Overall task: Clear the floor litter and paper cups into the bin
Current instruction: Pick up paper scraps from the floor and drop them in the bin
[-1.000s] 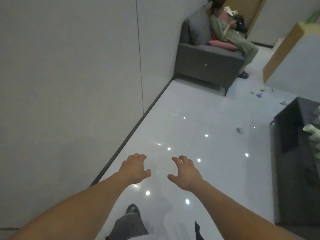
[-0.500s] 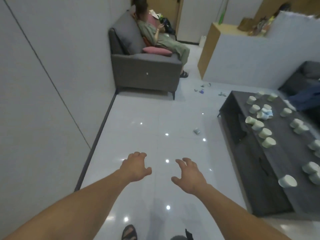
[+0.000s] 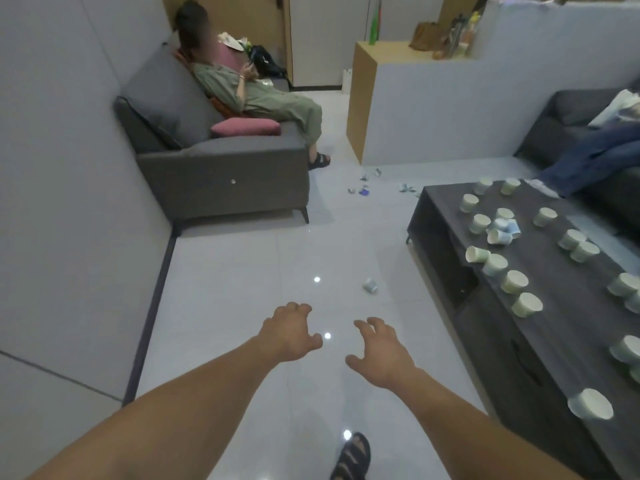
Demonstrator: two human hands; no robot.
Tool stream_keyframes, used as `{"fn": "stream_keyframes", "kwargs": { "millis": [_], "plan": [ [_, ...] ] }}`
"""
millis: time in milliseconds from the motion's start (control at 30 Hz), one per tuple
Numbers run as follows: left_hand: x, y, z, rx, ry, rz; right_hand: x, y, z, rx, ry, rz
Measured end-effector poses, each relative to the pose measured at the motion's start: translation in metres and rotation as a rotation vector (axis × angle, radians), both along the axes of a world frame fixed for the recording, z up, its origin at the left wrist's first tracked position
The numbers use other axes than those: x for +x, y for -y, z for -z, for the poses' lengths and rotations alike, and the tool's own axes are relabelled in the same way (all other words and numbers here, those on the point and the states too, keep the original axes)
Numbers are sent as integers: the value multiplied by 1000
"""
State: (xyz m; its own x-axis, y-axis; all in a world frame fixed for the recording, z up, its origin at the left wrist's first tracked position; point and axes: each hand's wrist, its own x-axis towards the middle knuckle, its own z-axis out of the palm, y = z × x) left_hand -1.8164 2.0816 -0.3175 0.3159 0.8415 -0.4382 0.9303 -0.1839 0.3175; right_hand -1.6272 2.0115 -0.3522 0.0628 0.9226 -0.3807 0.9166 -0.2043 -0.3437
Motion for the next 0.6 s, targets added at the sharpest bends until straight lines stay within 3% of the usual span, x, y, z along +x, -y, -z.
{"fn": "stream_keyframes", "kwargs": {
  "millis": [333, 600],
  "plan": [
    [111, -137, 16, -93, -13, 55, 119, -134, 5, -62, 3, 99],
    [189, -297, 52, -165, -4, 127, 189, -261, 34, -128, 20, 202]
  ]
}}
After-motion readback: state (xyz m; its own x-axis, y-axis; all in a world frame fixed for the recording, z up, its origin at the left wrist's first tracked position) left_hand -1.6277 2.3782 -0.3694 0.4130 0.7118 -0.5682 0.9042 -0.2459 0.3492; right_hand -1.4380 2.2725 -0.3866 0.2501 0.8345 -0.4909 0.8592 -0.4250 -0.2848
